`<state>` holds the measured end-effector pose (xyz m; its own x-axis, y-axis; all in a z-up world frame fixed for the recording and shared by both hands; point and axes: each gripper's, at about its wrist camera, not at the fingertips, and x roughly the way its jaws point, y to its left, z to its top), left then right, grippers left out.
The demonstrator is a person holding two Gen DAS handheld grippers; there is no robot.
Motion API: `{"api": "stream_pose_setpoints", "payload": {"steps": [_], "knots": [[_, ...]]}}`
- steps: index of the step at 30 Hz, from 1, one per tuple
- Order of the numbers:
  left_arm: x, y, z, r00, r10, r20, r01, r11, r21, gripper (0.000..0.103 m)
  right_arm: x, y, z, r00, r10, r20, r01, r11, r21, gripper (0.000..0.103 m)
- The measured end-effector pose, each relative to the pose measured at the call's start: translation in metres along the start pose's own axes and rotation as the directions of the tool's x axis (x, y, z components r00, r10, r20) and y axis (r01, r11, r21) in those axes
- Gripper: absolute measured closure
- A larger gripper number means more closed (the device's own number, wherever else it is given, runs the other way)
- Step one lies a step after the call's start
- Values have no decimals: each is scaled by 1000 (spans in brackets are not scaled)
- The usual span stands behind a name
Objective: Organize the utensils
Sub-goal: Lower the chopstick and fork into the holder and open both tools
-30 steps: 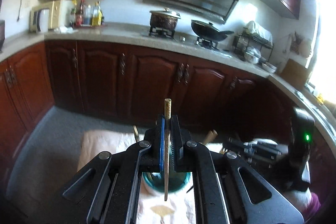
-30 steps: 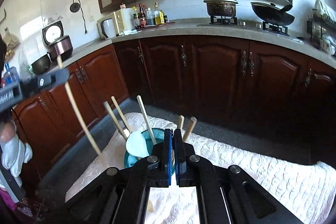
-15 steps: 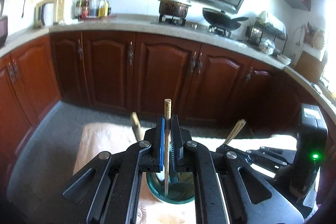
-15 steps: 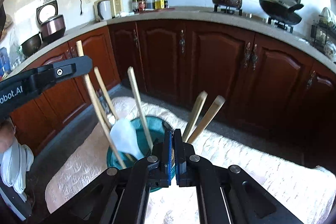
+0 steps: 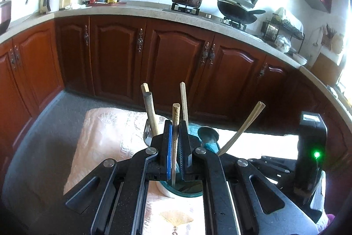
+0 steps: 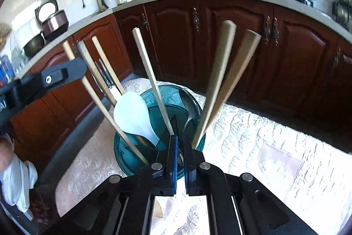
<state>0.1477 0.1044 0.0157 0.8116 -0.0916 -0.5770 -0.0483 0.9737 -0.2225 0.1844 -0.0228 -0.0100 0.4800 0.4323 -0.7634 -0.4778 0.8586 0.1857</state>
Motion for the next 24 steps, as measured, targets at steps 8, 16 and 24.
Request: {"api": "stream_pose_setpoints", "payload": {"steps": [8,16,24], "knots": [[-8,7,-3,999,-27,-24,27,999,-27,76,-29,-14,-11,999,14,40,-16,998,64,81],[-37,1,-11,1000,-3,1,3,1000,-3,51,-55,-8,-30,997,33,70,-40,994,106,73],[-60,-11,-36,996,80,28,-82,994,72,51,-71,11,-44,995,8,96,-20,993,120,64]]}}
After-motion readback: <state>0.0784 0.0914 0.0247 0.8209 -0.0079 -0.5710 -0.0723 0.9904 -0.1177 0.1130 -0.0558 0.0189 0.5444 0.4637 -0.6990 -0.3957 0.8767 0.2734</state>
